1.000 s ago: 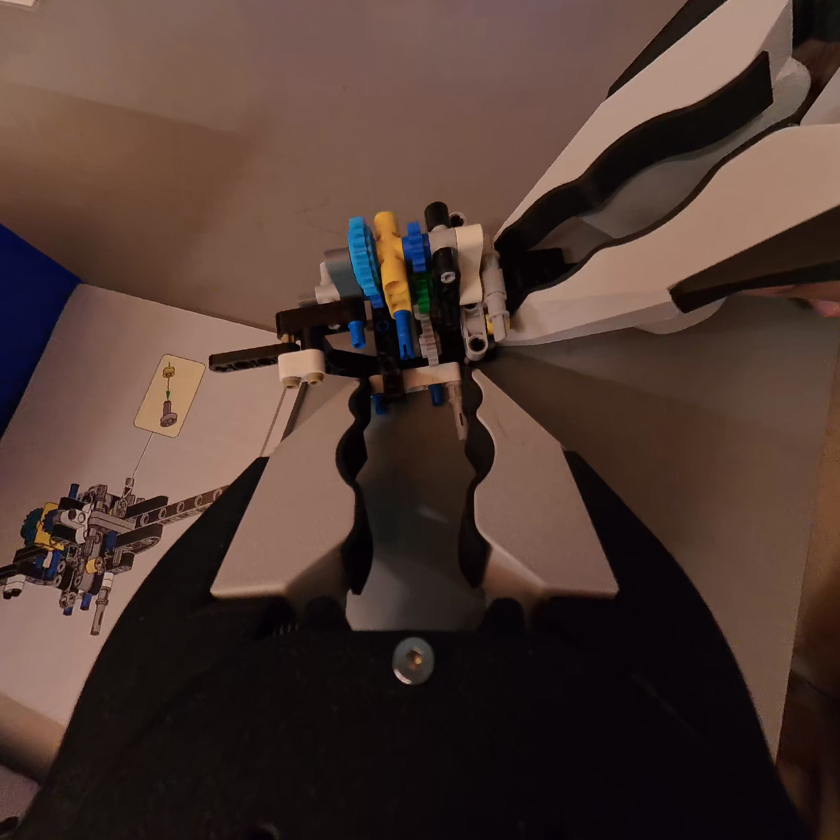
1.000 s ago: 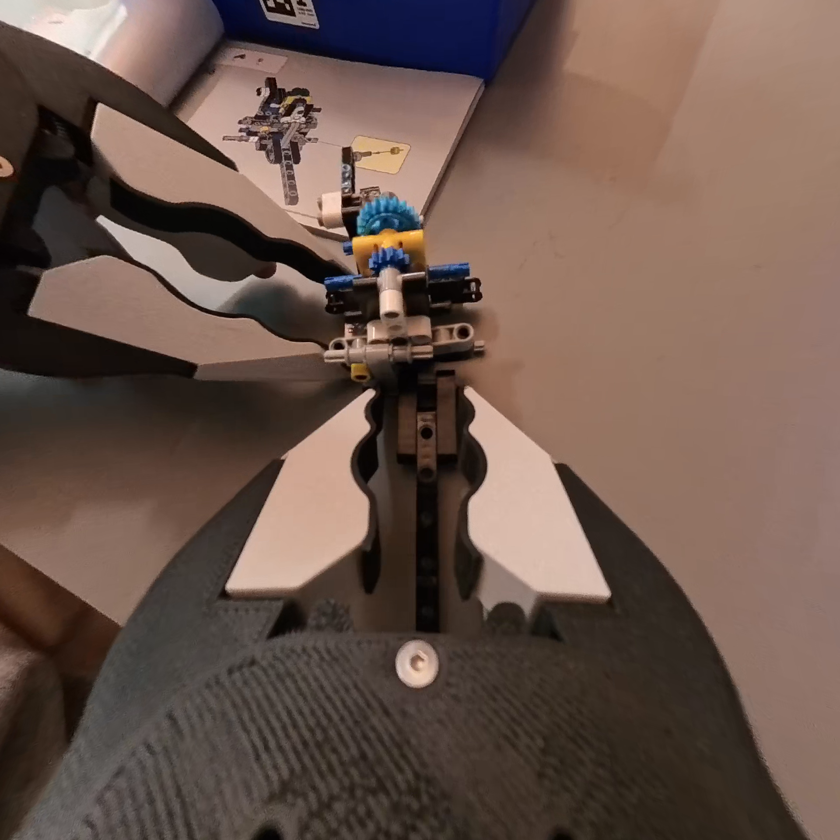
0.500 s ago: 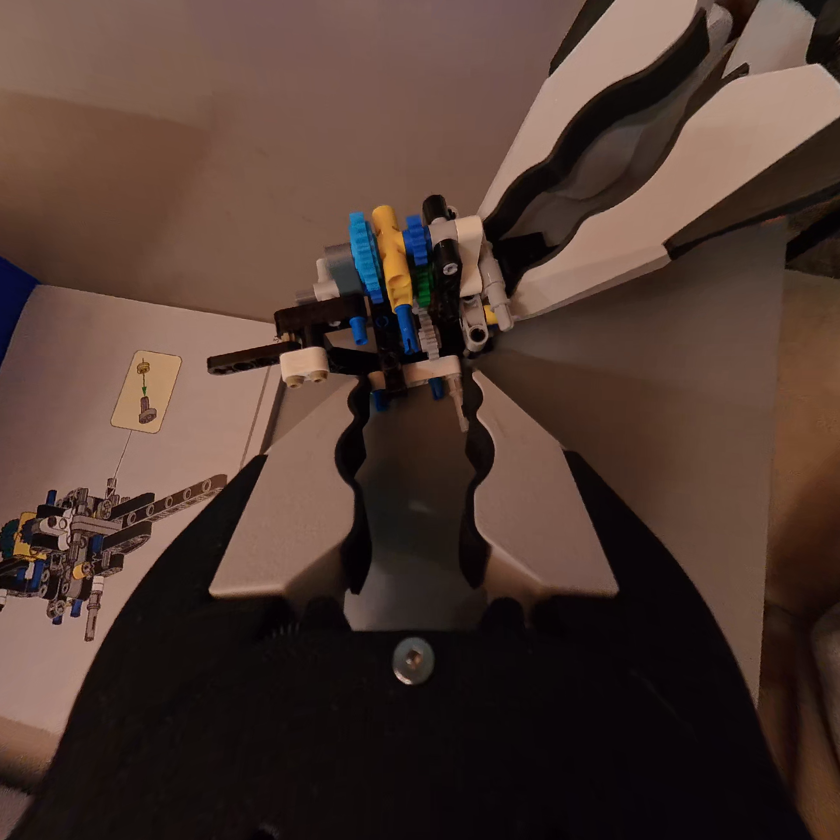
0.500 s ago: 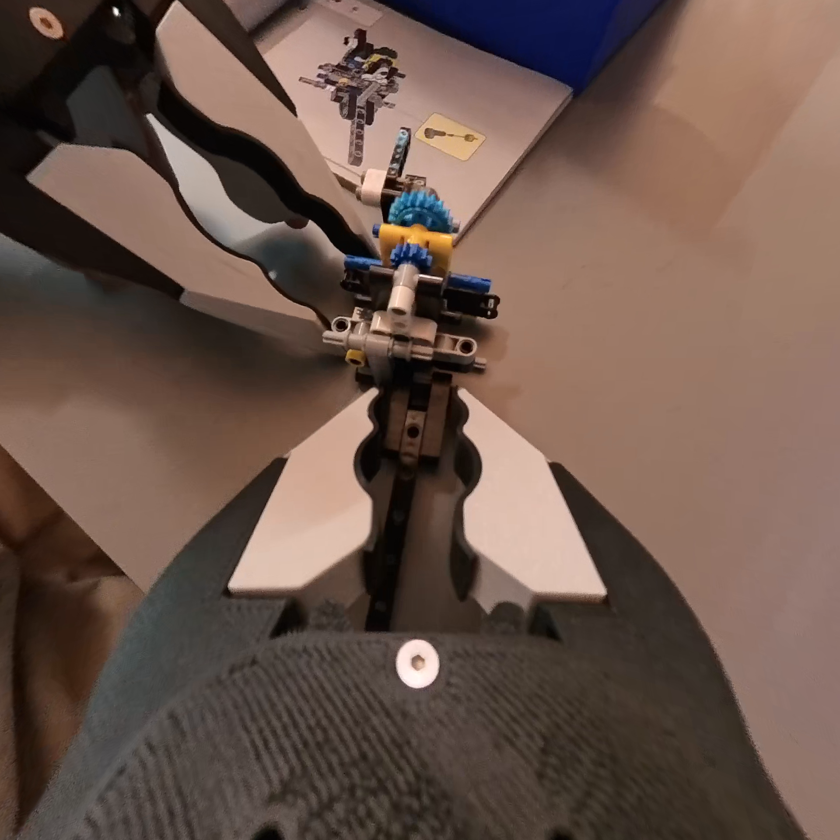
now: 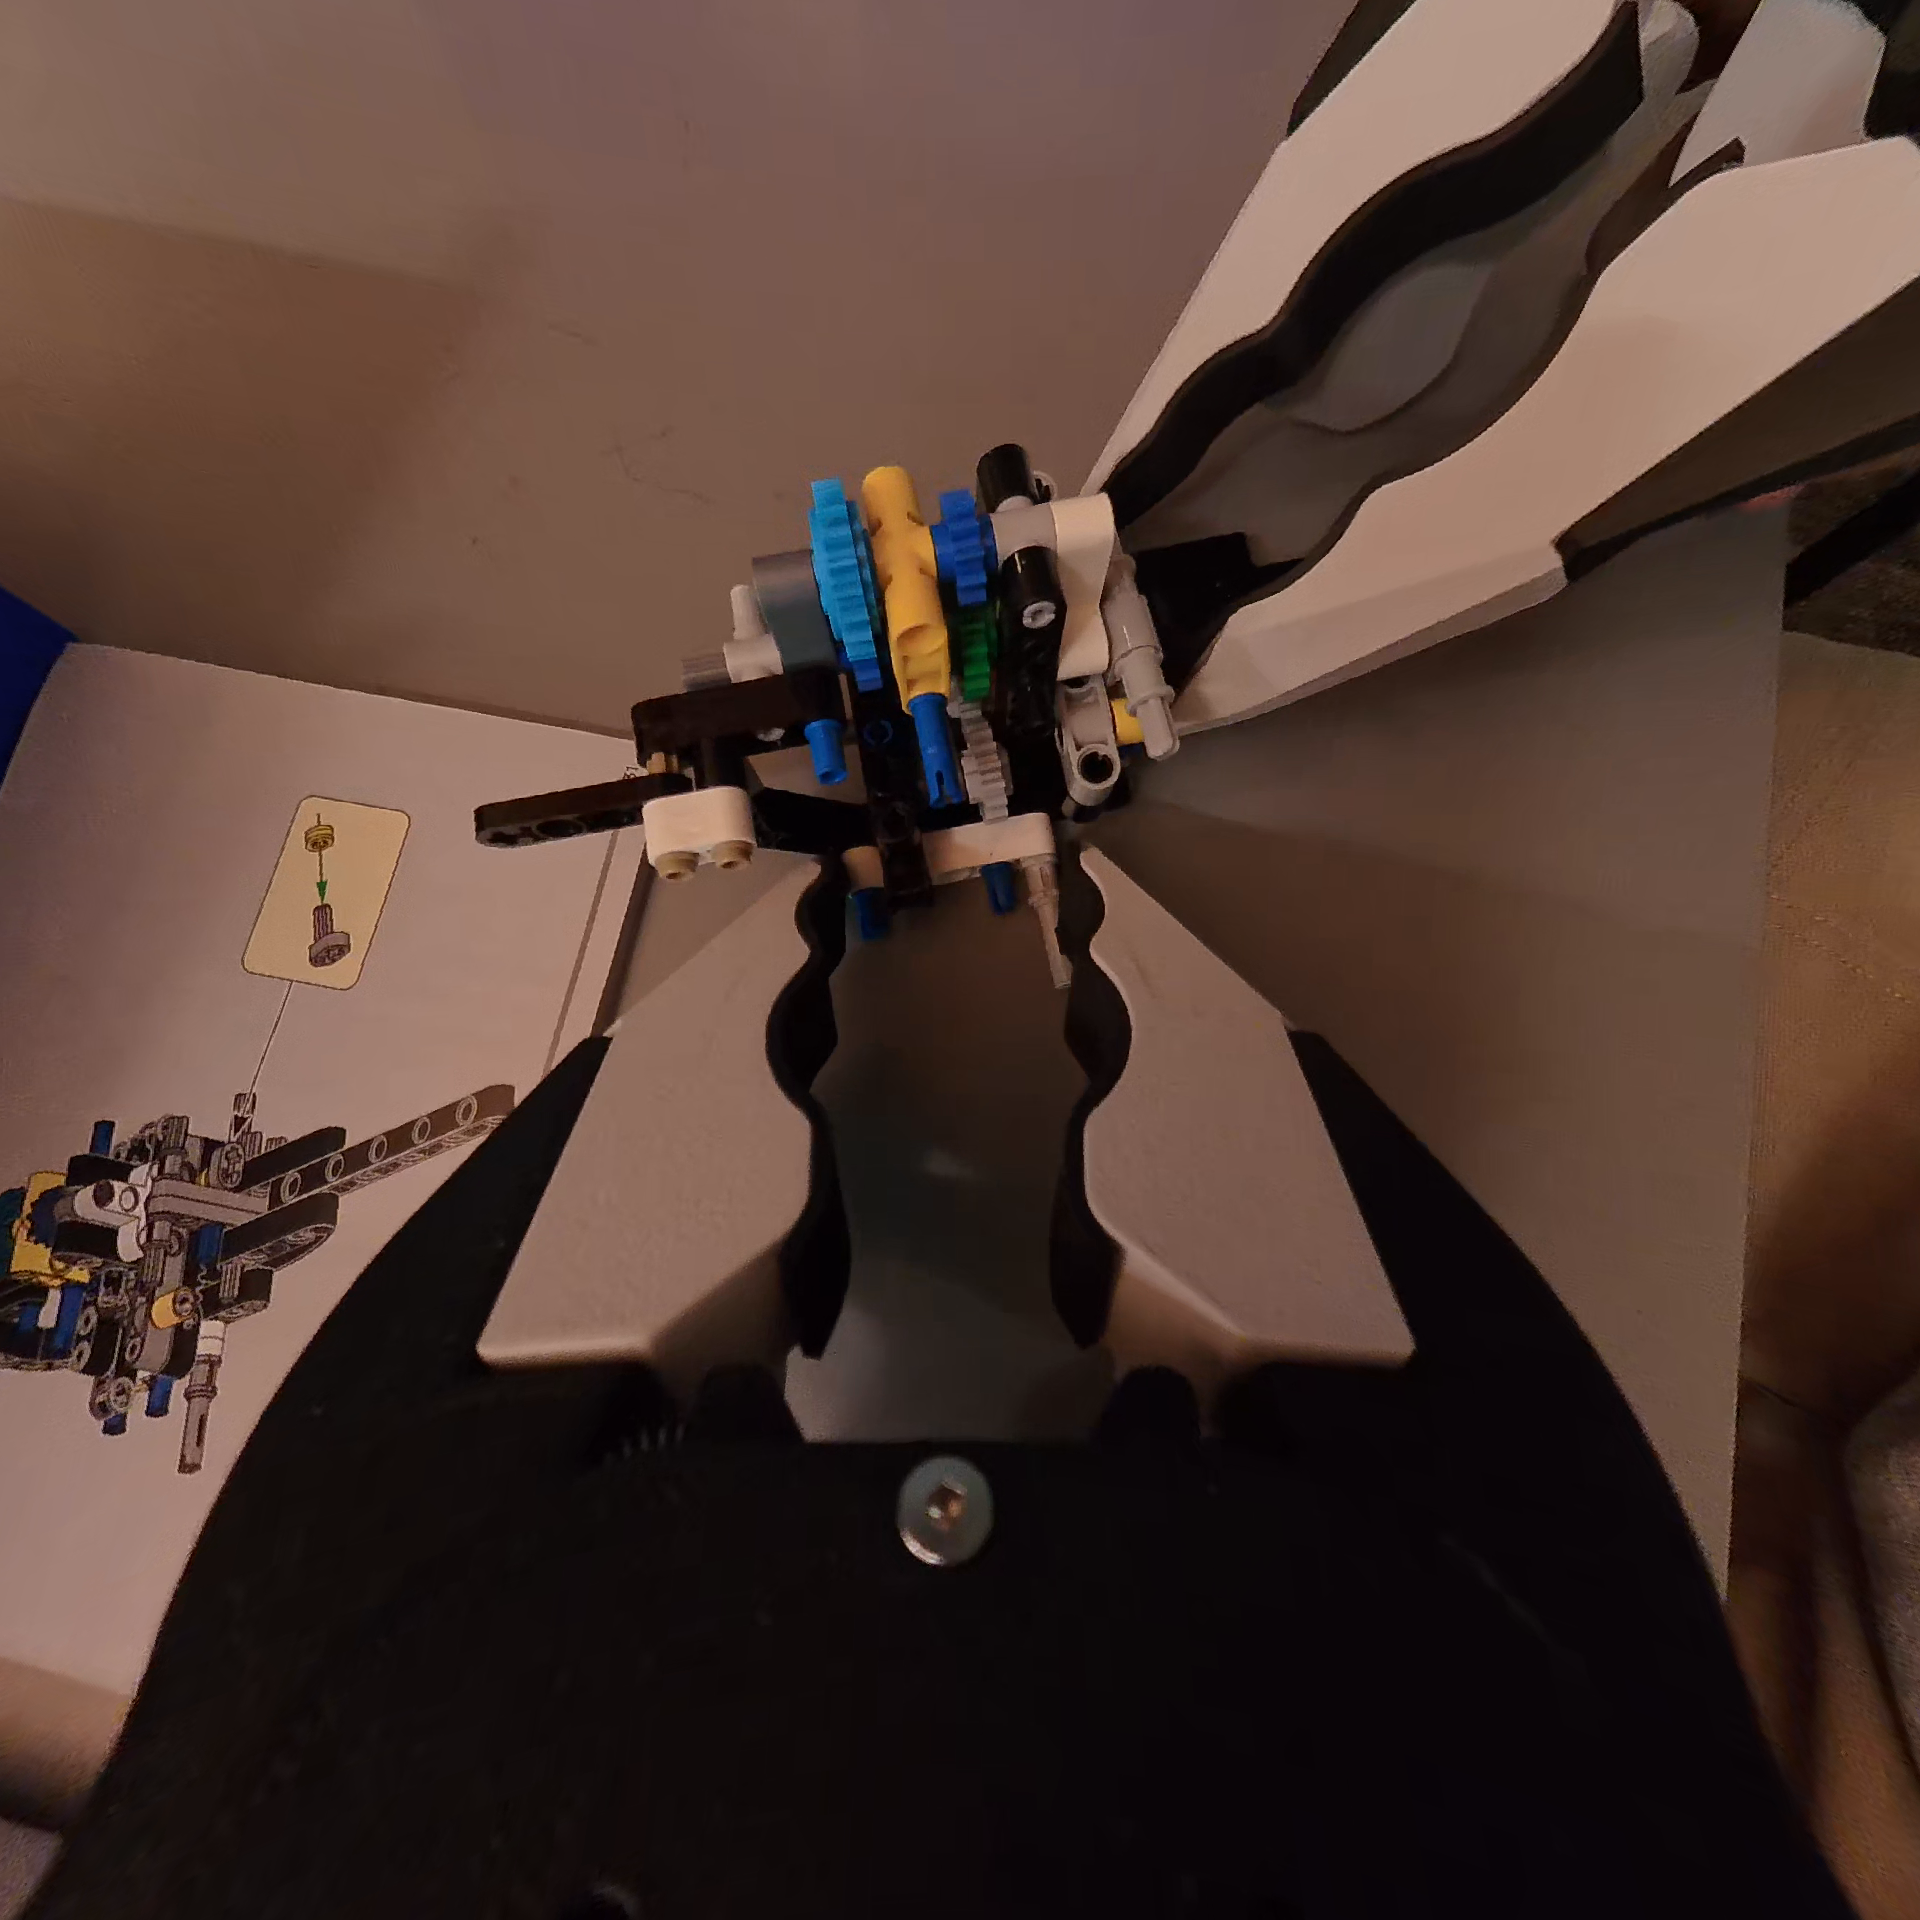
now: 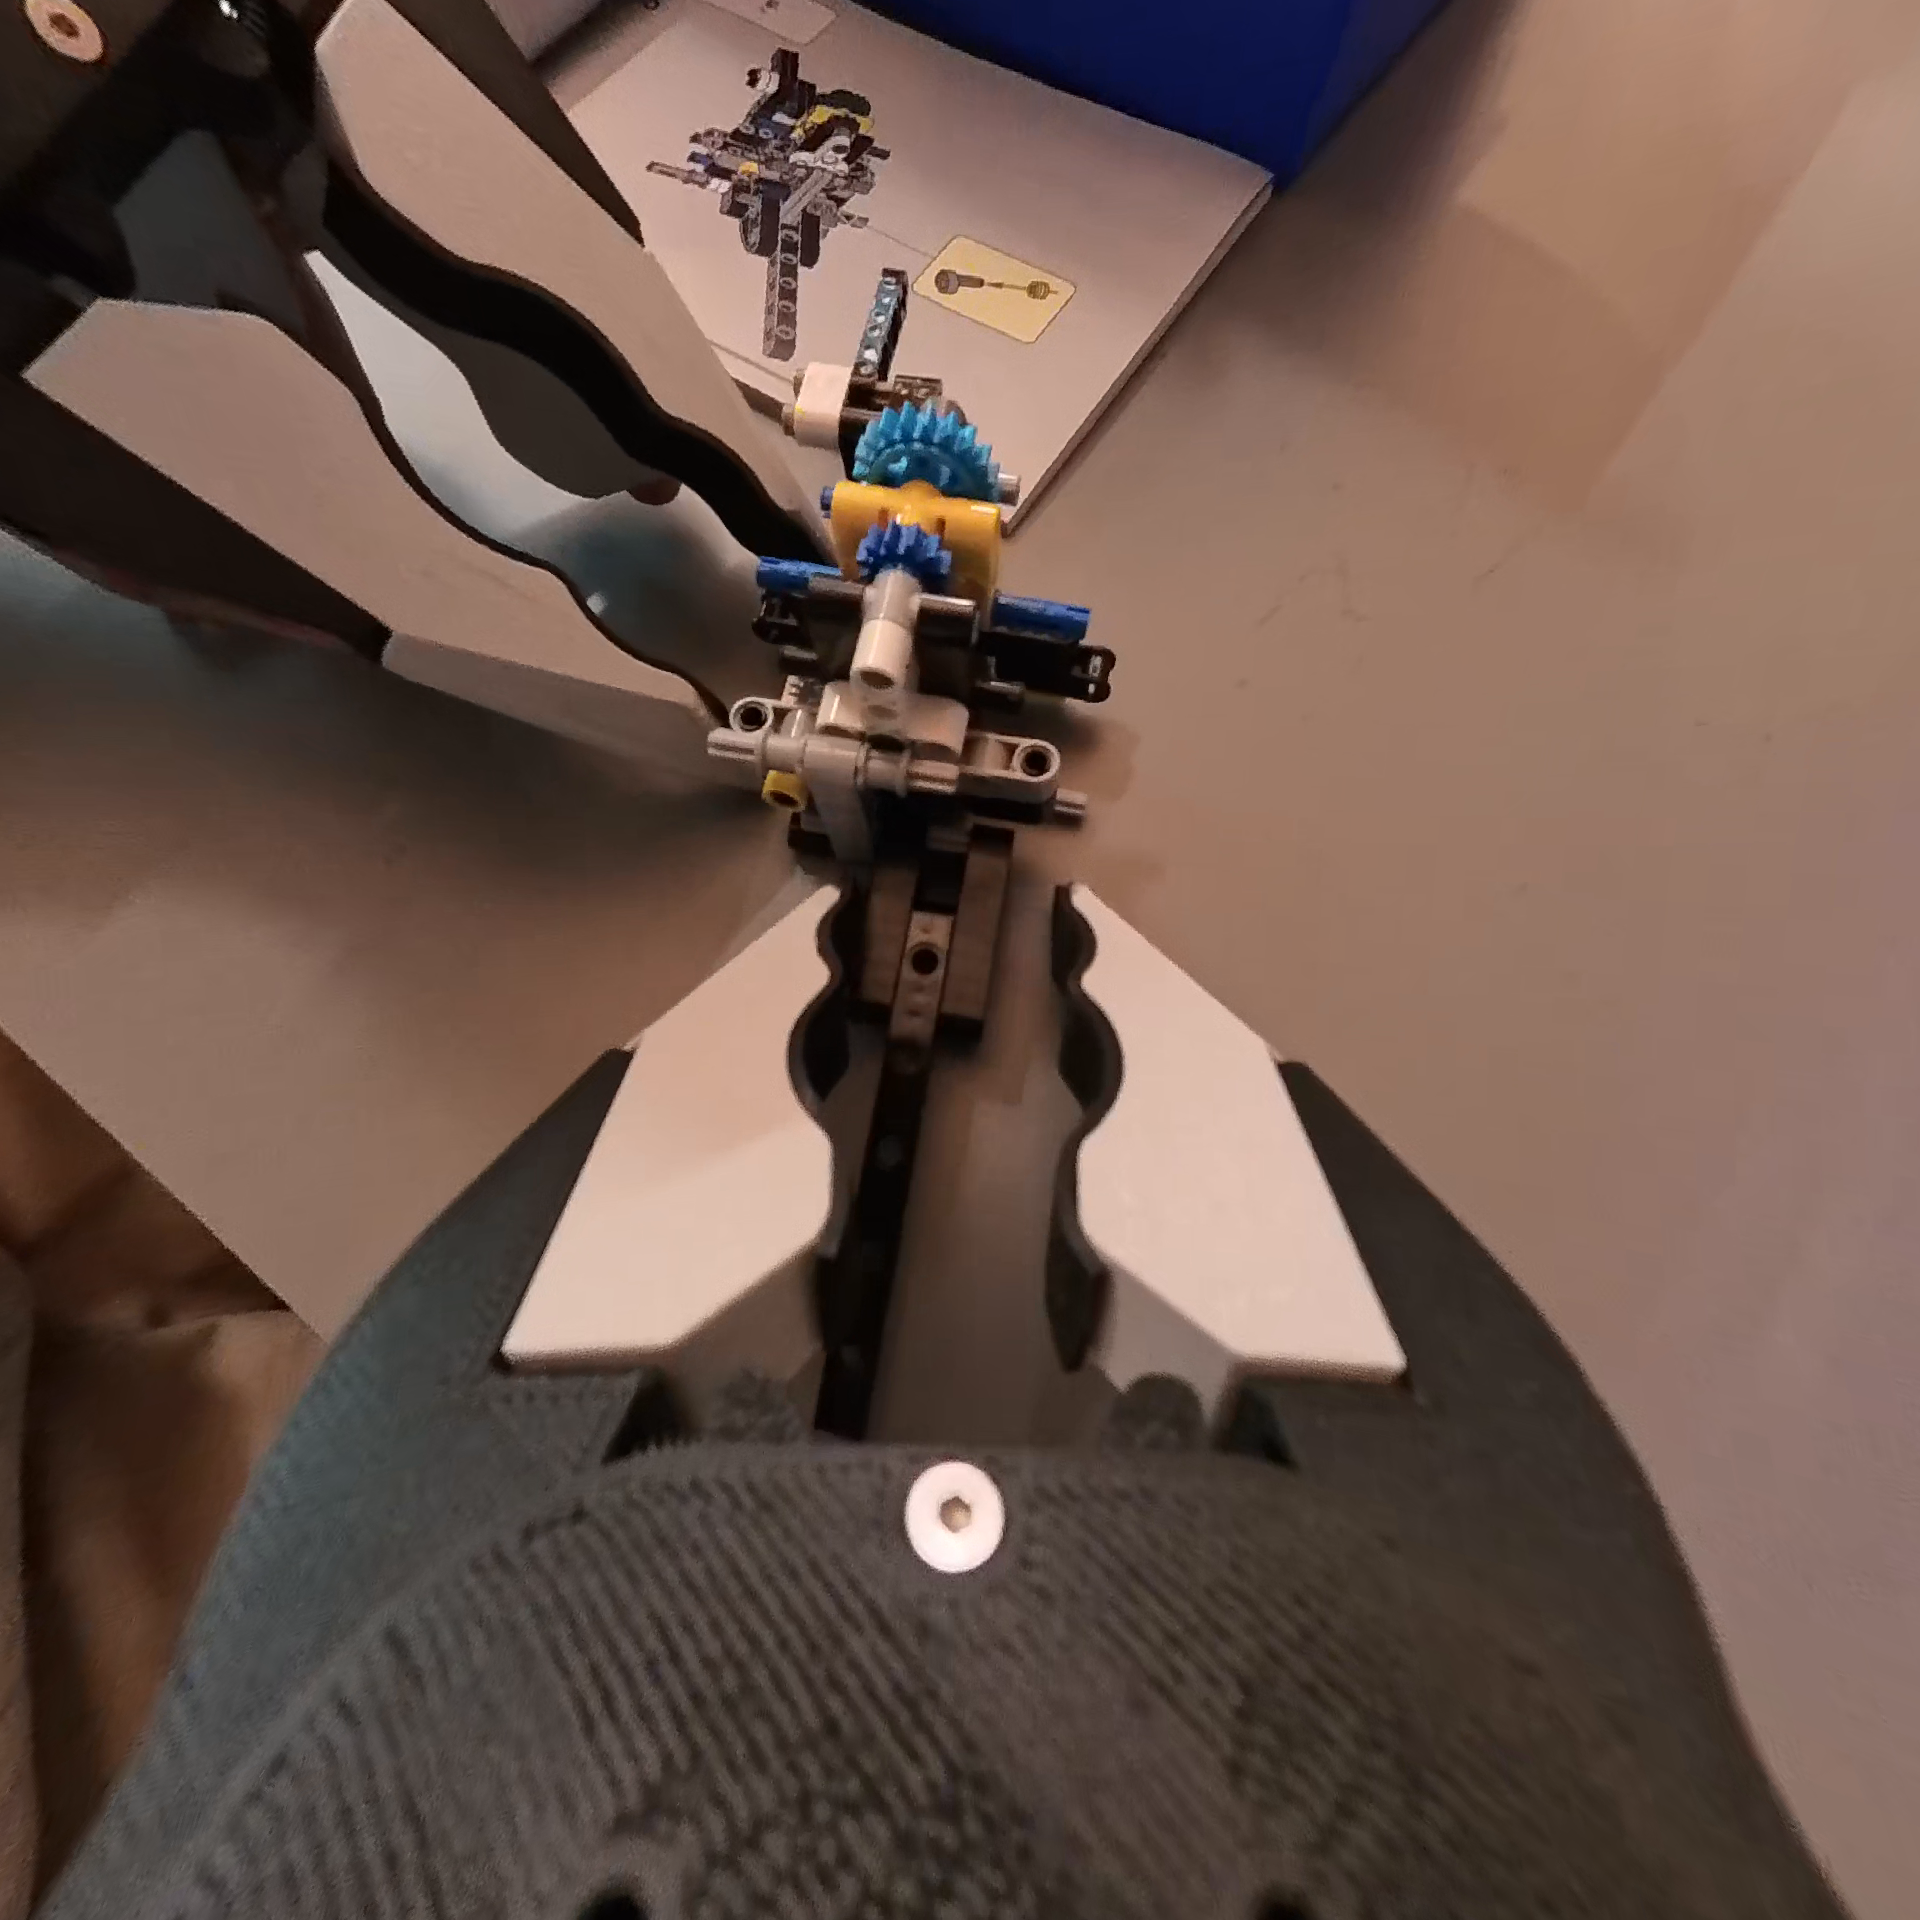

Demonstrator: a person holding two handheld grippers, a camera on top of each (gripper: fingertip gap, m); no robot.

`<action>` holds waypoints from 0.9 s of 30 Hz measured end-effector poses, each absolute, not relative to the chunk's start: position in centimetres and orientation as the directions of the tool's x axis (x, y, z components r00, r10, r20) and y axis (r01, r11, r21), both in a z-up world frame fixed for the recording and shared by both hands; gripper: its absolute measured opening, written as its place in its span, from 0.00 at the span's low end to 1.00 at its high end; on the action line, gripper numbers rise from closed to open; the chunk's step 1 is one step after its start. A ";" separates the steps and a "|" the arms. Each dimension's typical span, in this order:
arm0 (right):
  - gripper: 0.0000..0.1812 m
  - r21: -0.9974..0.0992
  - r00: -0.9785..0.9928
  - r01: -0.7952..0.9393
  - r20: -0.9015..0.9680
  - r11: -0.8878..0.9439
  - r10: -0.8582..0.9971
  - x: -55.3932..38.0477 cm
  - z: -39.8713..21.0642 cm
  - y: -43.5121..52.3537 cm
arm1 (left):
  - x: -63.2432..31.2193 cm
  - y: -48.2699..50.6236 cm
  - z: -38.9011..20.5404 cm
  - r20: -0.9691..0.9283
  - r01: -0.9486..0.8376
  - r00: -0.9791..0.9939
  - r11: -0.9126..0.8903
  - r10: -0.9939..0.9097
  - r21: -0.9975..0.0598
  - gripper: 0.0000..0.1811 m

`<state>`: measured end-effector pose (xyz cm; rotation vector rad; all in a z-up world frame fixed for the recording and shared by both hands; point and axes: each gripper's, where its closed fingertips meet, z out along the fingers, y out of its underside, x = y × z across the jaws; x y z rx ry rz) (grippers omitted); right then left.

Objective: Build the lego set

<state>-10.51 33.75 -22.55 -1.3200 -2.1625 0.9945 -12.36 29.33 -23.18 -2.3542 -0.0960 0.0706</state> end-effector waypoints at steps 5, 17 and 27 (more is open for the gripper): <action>0.20 -0.752 -0.457 0.593 -0.019 0.288 0.889 -10.5 -22.6 33.8 | -12.4 29.3 -23.2 -0.022 0.049 0.996 -0.705 0.091 -0.708 0.24; 0.15 -0.750 -0.308 0.630 -0.003 0.201 0.952 -11.0 -22.6 37.8 | -12.4 29.3 -23.2 -0.008 0.060 0.996 -0.703 0.093 -0.708 0.22; 0.23 -0.815 -0.264 0.519 0.136 0.260 0.955 -11.1 -20.0 38.2 | -12.3 29.3 -23.2 -0.015 0.051 0.996 -0.705 0.088 -0.707 0.24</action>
